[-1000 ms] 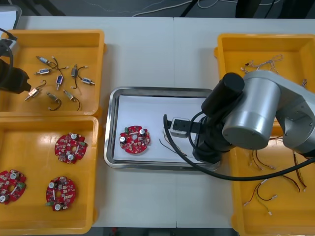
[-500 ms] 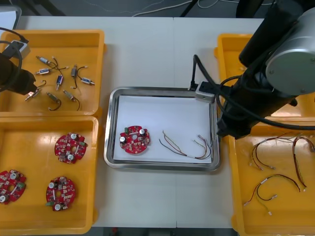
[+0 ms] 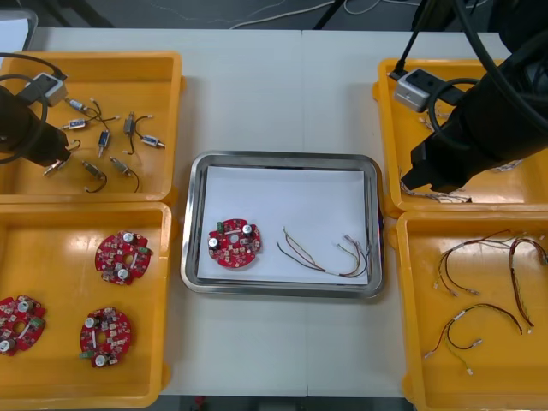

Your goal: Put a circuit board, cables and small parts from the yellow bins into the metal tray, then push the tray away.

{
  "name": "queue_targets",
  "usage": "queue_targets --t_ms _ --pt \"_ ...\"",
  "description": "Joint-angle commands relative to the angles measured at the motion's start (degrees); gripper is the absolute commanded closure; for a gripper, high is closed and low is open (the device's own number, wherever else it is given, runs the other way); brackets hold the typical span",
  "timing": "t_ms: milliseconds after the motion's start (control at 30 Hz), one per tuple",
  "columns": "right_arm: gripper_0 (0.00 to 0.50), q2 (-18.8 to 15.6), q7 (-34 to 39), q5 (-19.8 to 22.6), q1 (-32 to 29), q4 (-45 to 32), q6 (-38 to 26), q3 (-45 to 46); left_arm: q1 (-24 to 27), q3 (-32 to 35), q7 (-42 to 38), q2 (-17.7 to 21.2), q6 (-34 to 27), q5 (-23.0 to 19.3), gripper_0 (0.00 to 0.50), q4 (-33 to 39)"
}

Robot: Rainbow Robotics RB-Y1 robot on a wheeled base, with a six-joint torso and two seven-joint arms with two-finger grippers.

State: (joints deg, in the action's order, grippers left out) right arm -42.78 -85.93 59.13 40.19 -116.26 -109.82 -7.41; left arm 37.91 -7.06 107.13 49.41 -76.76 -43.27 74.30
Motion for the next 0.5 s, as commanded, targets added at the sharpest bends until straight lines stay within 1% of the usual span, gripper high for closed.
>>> queue_targets --t_ms 33,67,133,233,400,500 --pt "0.0 -4.2 6.0 0.6 -3.0 -1.3 -0.2 4.8 2.7 -0.3 8.5 -1.1 1.5 -0.8 0.0 -1.1" --pt "0.0 -5.1 7.9 0.5 -4.2 -1.3 -0.2 6.1 2.7 -0.3 8.9 -1.0 1.7 -0.8 0.0 -1.2" --pt "0.0 -5.8 9.7 0.1 -5.2 -1.3 -0.2 7.3 2.7 -0.3 9.3 -1.0 2.1 -0.8 0.0 -1.7" --pt "0.0 -7.1 13.2 -0.8 -7.7 -1.3 -0.2 10.7 2.6 -0.3 12.1 -1.2 3.9 -1.0 0.0 -3.5" --pt "0.0 -7.5 17.3 -2.4 -10.7 -1.3 -0.2 15.4 2.7 -0.4 13.4 -2.0 5.7 -1.0 0.0 -5.2" --pt "0.0 -7.8 19.6 -4.4 -12.5 -1.3 -0.2 18.0 2.7 -0.4 13.8 -2.4 5.8 -0.7 0.0 -5.1"
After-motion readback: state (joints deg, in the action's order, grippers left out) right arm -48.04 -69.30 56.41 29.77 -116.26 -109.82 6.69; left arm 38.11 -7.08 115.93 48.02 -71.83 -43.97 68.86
